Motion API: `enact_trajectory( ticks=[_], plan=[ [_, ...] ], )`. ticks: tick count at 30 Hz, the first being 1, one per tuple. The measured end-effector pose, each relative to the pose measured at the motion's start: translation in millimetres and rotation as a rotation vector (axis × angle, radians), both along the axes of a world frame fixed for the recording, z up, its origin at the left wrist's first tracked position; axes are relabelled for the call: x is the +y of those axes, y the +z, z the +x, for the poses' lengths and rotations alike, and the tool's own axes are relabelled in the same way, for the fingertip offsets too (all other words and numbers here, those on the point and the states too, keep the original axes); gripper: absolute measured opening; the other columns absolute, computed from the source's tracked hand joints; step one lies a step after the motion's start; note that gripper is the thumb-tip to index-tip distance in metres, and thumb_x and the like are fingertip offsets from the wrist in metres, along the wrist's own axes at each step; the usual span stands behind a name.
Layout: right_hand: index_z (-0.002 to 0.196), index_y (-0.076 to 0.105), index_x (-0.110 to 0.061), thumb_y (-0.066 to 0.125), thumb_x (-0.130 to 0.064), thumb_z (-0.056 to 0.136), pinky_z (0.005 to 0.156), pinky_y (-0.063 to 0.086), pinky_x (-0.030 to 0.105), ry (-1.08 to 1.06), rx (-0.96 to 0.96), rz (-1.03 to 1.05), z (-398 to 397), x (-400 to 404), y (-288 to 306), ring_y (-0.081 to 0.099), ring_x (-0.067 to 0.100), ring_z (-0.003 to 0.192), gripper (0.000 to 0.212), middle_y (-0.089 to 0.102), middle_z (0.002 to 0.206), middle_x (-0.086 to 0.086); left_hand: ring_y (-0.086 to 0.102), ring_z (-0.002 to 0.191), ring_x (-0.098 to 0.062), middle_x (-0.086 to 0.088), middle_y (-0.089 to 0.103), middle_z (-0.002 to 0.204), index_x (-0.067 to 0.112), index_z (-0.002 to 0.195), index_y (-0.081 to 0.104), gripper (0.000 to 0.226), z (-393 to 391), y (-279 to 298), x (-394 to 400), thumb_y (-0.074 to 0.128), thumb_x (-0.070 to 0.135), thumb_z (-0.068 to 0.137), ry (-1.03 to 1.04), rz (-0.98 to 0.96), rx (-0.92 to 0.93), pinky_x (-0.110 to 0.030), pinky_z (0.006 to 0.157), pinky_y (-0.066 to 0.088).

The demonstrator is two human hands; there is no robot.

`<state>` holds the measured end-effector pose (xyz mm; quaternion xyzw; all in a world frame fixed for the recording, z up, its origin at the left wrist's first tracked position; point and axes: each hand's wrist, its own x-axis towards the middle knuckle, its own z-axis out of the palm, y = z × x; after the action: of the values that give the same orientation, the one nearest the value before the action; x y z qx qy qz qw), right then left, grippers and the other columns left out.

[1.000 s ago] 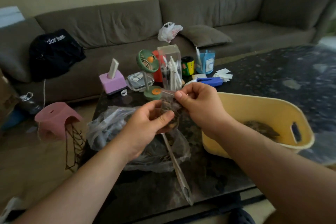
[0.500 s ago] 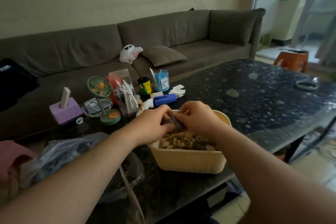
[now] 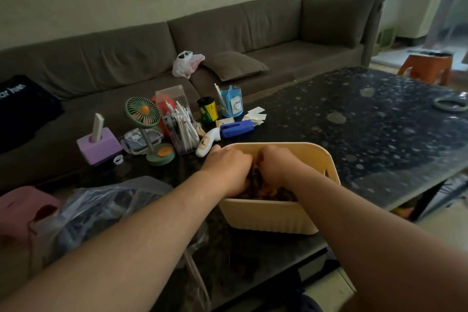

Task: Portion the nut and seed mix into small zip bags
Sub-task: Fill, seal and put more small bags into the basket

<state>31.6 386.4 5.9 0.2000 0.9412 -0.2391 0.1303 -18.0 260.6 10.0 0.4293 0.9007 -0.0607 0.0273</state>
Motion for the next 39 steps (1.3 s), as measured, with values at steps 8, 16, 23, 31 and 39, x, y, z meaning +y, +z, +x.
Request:
enact_trajectory(
  ticks=[8,16,23,31,39],
  plan=[
    [0.149,0.050,-0.024,0.061,-0.011,0.099,0.085,0.056,0.032,0.045,0.127,-0.171,10.2,11.1,-1.5,0.067,0.018,0.102,0.052,0.067,0.125,0.003,0.066,0.097,-0.022,-0.003,0.071,0.109,0.024,0.117,0.073,0.019,-4.8,-6.7,10.6,0.066,0.034,0.103,0.000,-0.224,-0.417,-0.036,0.084,0.054],
    [0.121,0.066,-0.025,0.063,-0.018,0.100,0.082,0.056,0.031,0.212,-0.058,0.098,22.6,18.3,3.6,0.065,0.018,0.091,0.022,0.066,0.105,0.002,0.063,0.114,-0.026,-0.004,0.064,0.133,0.026,0.139,0.065,0.040,-8.6,-10.3,29.3,0.063,0.014,0.102,-0.046,-0.456,-0.459,-0.042,0.102,0.053],
    [0.124,0.069,-0.031,0.061,-0.018,0.101,0.082,0.056,0.030,0.188,0.018,0.053,26.5,26.2,7.2,0.066,0.017,0.092,0.027,0.068,0.105,-0.001,0.064,0.084,-0.015,0.001,0.066,0.096,0.024,0.100,0.070,0.013,-2.3,17.8,16.1,0.060,0.016,0.101,0.056,-0.222,-0.397,-0.028,0.068,0.049],
    [0.115,0.070,-0.020,0.055,-0.059,0.101,0.092,0.062,0.047,-0.176,0.113,-0.806,30.0,29.2,23.6,0.075,0.028,0.102,0.044,0.077,0.108,0.008,0.071,0.113,-0.036,-0.024,0.061,0.135,0.025,0.132,0.064,0.068,-12.3,30.0,-32.0,0.037,-0.019,0.088,0.442,1.046,-1.343,-0.044,0.084,0.062],
    [0.109,0.073,-0.010,0.074,-0.011,0.094,0.079,0.063,0.036,-0.107,0.246,-0.966,28.1,10.6,28.3,0.077,0.025,0.096,0.016,0.076,0.108,0.015,0.077,0.101,-0.027,-0.018,0.077,0.110,0.005,0.121,0.067,0.023,0.1,21.2,-64.0,0.049,0.002,0.107,0.445,1.498,-1.475,-0.040,0.084,0.066]
  ],
)
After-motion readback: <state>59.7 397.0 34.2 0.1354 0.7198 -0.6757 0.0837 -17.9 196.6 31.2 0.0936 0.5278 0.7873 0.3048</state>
